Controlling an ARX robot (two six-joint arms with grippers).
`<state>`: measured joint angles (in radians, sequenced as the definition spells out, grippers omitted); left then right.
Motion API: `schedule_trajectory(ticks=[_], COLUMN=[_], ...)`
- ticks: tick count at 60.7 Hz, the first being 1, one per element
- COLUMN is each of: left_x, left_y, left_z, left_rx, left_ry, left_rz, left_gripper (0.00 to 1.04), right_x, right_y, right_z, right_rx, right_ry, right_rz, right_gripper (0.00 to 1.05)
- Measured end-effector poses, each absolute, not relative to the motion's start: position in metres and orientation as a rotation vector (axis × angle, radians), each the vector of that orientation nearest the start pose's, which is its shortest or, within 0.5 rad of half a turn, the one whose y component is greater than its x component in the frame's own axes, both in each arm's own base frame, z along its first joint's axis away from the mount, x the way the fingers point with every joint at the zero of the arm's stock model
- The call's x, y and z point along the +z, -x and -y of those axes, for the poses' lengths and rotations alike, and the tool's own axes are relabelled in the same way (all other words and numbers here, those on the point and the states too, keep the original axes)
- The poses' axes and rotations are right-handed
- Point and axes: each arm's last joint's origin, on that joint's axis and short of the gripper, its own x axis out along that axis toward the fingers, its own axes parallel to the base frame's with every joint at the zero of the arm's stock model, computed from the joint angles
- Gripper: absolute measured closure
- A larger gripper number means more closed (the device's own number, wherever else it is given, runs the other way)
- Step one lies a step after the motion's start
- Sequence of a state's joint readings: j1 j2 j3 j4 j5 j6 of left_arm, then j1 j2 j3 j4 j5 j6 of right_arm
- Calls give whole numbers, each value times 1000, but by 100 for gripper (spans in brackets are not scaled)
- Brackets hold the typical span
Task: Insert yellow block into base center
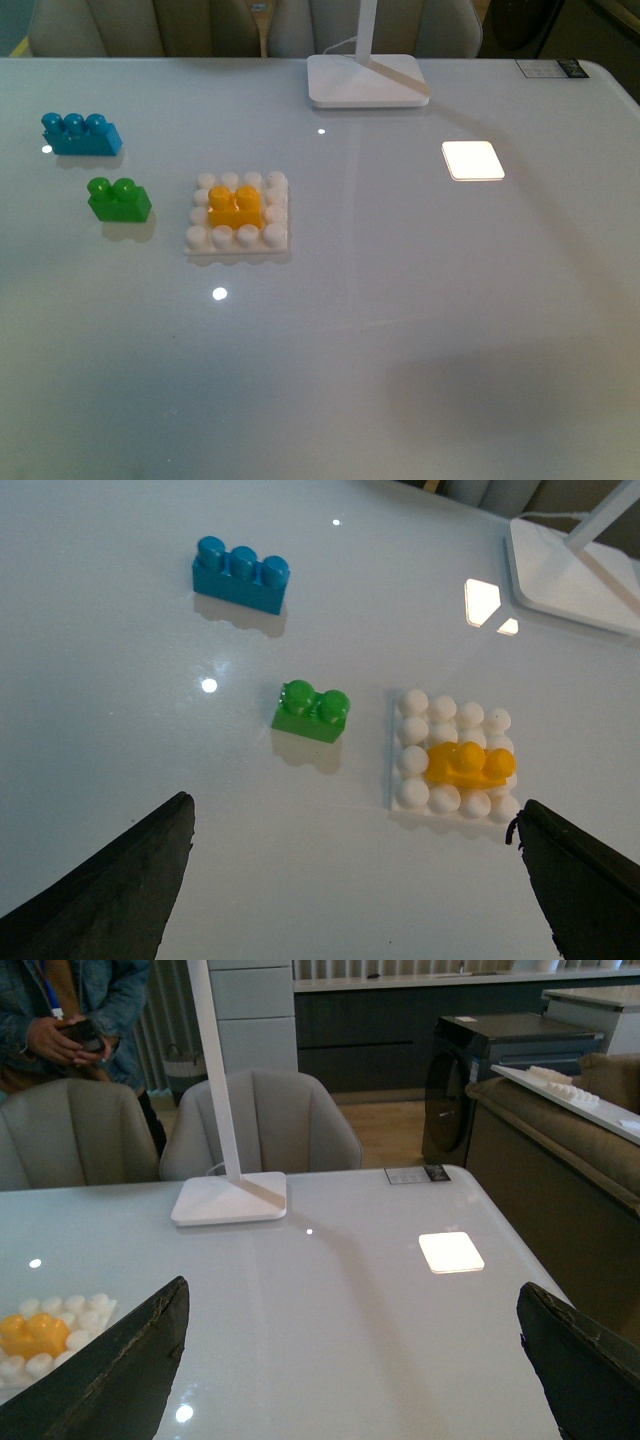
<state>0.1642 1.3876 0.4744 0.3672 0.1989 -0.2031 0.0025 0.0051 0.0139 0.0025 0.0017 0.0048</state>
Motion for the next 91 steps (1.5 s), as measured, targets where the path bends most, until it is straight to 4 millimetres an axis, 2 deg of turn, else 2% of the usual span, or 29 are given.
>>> schedule_trajectory(ticks=[5,9,12,16,21,32,54,91], left_x=[159,151,148,158,164,162,164,171], left_y=[-237,-224,-215,-203,-194,-170,-143,-119], left_z=[-52,-57,-54,-44,-38,-21,-1,0], left_rx=[30,30,23,5,14,7,-1,3], left_ry=[304,175,125,51,24,17,11,10], left_rz=[-507,-281,-197,-50,-3,-18,-11,13], left_gripper=[9,23,30,44,59,102,102,102], right_x=[168,168,168,168,168,168,168,168], right_y=[-97,-97,-97,-97,-97,-97,-97,-97], right_z=[0,0,0,0,0,0,0,0], right_rx=[1,0,0,3,3,2,2,2], right_ry=[-5,-5,-5,-5,-5,-5,-5,-5], right_rz=[11,11,12,11,11,11,11,11], right_gripper=[9,9,9,9,9,9,9,9])
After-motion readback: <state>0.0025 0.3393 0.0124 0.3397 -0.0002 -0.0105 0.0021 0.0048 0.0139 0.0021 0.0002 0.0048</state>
